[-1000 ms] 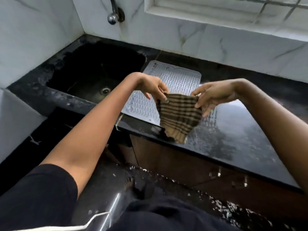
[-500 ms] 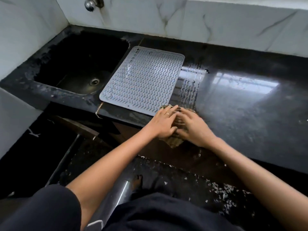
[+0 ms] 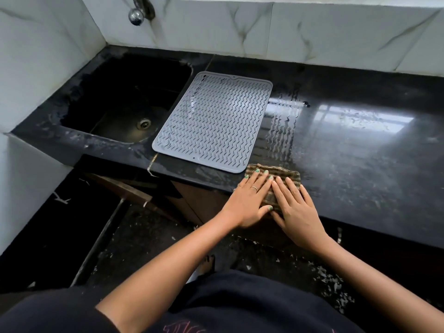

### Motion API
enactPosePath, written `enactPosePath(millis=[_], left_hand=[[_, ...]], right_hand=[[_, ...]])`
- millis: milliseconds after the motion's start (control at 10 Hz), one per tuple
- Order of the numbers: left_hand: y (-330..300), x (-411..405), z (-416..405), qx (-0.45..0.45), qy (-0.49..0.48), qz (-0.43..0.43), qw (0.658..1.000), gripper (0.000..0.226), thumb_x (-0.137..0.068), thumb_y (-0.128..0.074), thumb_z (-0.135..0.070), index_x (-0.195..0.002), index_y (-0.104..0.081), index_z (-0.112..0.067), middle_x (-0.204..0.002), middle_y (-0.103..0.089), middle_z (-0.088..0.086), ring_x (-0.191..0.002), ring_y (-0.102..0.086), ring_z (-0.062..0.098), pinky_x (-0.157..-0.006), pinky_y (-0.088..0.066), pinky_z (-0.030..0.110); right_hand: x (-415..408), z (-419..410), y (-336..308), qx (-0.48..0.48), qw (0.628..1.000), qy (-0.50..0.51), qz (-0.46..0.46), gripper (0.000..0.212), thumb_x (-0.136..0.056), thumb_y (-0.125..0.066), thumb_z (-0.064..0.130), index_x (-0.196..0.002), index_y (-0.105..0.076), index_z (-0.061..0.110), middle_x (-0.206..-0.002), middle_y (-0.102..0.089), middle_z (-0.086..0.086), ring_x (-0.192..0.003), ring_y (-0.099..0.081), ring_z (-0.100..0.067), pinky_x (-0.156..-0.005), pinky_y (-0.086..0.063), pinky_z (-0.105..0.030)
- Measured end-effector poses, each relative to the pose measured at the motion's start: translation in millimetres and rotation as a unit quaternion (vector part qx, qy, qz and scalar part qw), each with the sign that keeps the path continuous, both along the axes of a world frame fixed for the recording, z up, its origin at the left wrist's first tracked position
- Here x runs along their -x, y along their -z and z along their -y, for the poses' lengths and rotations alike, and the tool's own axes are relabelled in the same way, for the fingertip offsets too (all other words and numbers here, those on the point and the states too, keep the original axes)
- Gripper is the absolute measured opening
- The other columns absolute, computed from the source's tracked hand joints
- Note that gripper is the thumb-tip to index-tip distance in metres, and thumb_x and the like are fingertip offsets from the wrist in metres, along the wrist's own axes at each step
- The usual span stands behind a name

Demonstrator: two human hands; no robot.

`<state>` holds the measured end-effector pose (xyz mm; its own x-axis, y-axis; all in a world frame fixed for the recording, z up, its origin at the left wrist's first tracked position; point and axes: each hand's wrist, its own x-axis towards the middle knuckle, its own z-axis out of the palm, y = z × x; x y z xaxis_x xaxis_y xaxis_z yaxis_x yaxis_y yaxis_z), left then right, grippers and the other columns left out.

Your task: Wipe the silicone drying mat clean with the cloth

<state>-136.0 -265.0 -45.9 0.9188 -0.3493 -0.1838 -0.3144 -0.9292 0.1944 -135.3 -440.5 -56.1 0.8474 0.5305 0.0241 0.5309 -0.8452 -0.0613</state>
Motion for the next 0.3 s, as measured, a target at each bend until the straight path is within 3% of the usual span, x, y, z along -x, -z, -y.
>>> enactPosePath(millis=[200, 300], left_hand=[[-10.1, 2.9, -1.0, 0.012, -0.006, -0.018, 1.000, 0.070, -0.100, -0.035, -0.046, -0.155, -0.004, -0.015, -0.163, 0.003, 0.006, -0.151, 0.005, 0.023, -0.123, -0.001, 0.038], [-34.3, -4.9, -7.1, 0.084, 0.000, -0.016, 0.996, 0.058, -0.100, -0.039, -0.043, -0.151, -0.028, -0.016, -0.161, -0.018, 0.004, -0.149, -0.016, 0.022, -0.121, -0.016, 0.036]], right_hand=[[2.5, -2.8, -2.1, -0.031, 0.999, 0.017, -0.002, 0.068, -0.086, -0.033, 0.051, -0.145, -0.035, 0.017, -0.153, -0.035, -0.002, -0.142, -0.031, -0.021, -0.110, -0.022, -0.049], [-5.3, -5.0, -16.3, -0.128, 0.991, 0.027, 0.028, 0.055, -0.086, -0.039, 0.047, -0.132, -0.052, 0.021, -0.139, -0.053, -0.001, -0.131, -0.045, -0.020, -0.098, -0.025, -0.042]])
